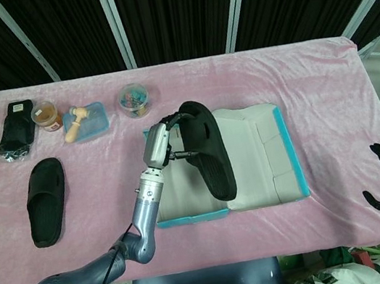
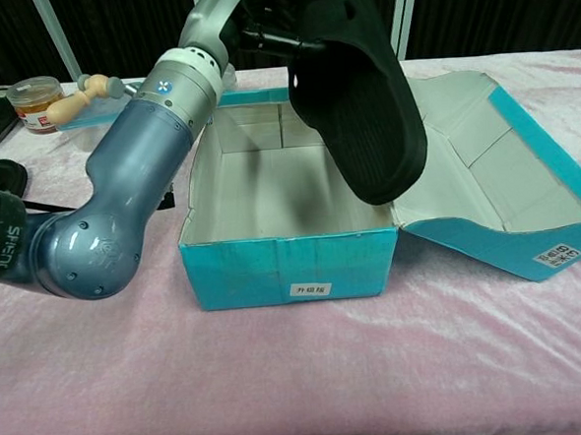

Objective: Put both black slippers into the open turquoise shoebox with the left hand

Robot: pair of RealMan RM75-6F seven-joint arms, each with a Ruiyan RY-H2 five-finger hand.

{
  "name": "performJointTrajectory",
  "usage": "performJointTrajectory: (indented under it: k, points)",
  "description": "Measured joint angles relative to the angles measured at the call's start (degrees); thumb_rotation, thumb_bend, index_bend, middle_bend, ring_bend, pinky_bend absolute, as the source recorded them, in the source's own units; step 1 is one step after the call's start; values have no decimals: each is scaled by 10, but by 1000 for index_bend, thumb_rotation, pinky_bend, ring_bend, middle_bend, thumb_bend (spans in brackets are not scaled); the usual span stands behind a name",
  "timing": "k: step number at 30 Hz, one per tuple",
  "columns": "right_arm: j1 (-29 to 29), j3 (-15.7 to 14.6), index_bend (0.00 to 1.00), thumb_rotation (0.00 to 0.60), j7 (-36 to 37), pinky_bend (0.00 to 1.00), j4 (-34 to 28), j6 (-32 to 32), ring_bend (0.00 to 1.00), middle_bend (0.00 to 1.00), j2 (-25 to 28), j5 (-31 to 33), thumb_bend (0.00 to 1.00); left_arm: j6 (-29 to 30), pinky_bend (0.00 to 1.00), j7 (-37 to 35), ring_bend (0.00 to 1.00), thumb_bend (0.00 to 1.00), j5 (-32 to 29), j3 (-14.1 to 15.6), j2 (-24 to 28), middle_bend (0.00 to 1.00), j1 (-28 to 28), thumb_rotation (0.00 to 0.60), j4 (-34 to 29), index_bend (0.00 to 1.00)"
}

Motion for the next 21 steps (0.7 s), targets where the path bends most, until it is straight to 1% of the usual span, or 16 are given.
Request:
performJointTrajectory:
  k: [4,8,12,17,21]
  points:
    - [1,1,0,600,1,73,2,-2,0,75,-2,0,175,-14,381,-14,479,0,-17,-8,7,536,3,600,-5,384]
    - [0,2,0,600,2,73,2,-2,0,75,-2,1,175,-27,389,-15,479,0,-23,-6,9,536,4,600,-4,382]
    - [-1,4,0,600,2,73,2,-1,0,75,-3,3,175,-37,389,-15,479,0,-24,4,6,536,4,600,6,380]
    - [0,5,0,600,1,73,1,-1,0,75,-4,2,175,-32,394,-6,479,0,-15,14,4,539,3,600,25,380]
    - [-1,6,0,600,6,73,1,2,0,74,-5,1,175,-16,397,12,479,0,9,36,-1,539,-1,600,53,380]
